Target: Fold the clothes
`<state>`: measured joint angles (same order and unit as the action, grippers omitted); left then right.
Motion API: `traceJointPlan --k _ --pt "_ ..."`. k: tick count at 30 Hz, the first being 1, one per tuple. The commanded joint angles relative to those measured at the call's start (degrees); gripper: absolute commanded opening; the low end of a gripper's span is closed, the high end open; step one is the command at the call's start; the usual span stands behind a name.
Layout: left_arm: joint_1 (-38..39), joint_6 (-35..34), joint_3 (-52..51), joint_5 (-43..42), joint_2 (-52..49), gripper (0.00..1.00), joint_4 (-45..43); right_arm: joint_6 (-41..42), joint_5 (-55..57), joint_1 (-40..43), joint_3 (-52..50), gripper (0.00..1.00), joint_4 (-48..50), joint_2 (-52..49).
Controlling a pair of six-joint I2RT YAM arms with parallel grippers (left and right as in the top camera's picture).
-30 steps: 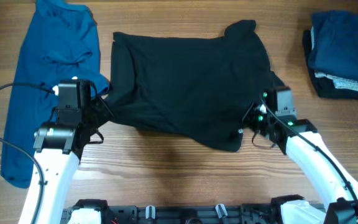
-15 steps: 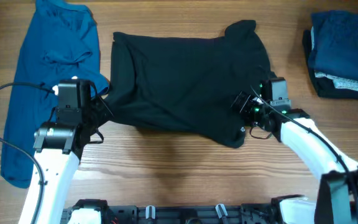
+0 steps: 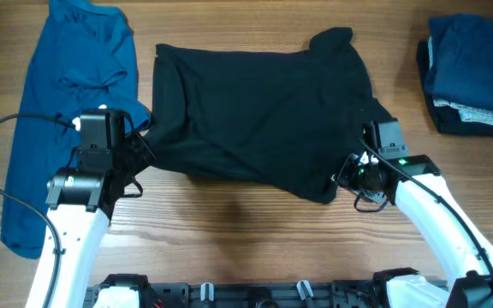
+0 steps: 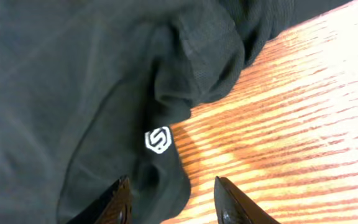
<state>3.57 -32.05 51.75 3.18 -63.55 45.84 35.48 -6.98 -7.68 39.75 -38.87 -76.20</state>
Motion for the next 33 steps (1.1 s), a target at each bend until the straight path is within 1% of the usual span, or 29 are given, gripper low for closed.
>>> traceJointPlan --k 1,7,10,15,16,17,18,19,22,26,29,31,33 --pt "-0.48 -0.35 0.5 1.03 0.0 0.04 -0.37 2.1 0.72 -0.2 -3.58 0.43 3.02 -1.33" --pt "-0.48 -0.35 0.5 1.01 0.0 0.04 -0.13 2.47 -2.29 -0.2 -6.29 0.42 7.43 -3.78" --pt "-0.48 -0.35 0.5 1.03 0.0 0.04 0.07 2.47 -4.79 -0.24 -6.45 0.41 9.29 -5.01" --pt "-0.48 -0.35 0.5 1.01 0.0 0.04 0.39 2.56 -5.88 -0.24 -6.45 0.41 10.91 -7.34" --pt "-0.48 -0.35 0.5 1.03 0.0 0.04 0.37 2.54 -6.91 -0.24 -6.45 0.37 11.52 -8.09" --pt "-0.48 -0.35 0.5 1.03 0.0 0.04 0.35 2.4 -7.34 -0.35 -6.45 0.25 11.8 -8.72" --pt "-0.48 -0.35 0.5 1.03 0.0 0.04 0.35 2.12 -7.21 -0.63 -6.45 0.11 11.58 -9.11" --pt "-0.48 -0.35 0.5 1.01 0.0 0.04 0.37 2.05 -6.54 -0.74 -6.45 0.04 11.06 -9.2" --pt "-0.48 -0.35 0.5 1.01 0.0 0.04 0.35 2.23 -2.99 -0.7 -6.21 0.04 9.2 -8.85" --pt "-0.48 -0.35 0.5 1.01 0.0 0.04 0.31 2.67 2.05 -0.66 -1.29 0.04 1.09 -4.76" --pt "-0.48 -0.35 0.5 1.03 0.0 0.04 0.24 2.58 7.28 -0.66 4.79 0.04 -9.38 -0.52" --pt "-0.48 -0.35 0.5 1.05 0.0 0.04 0.22 2.01 7.39 -0.66 7.98 0.04 -14.75 1.42" --pt "-0.48 -0.35 0.5 1.05 0.0 0.04 0.22 1.81 5.84 -0.68 9.31 0.04 -18.03 2.27"
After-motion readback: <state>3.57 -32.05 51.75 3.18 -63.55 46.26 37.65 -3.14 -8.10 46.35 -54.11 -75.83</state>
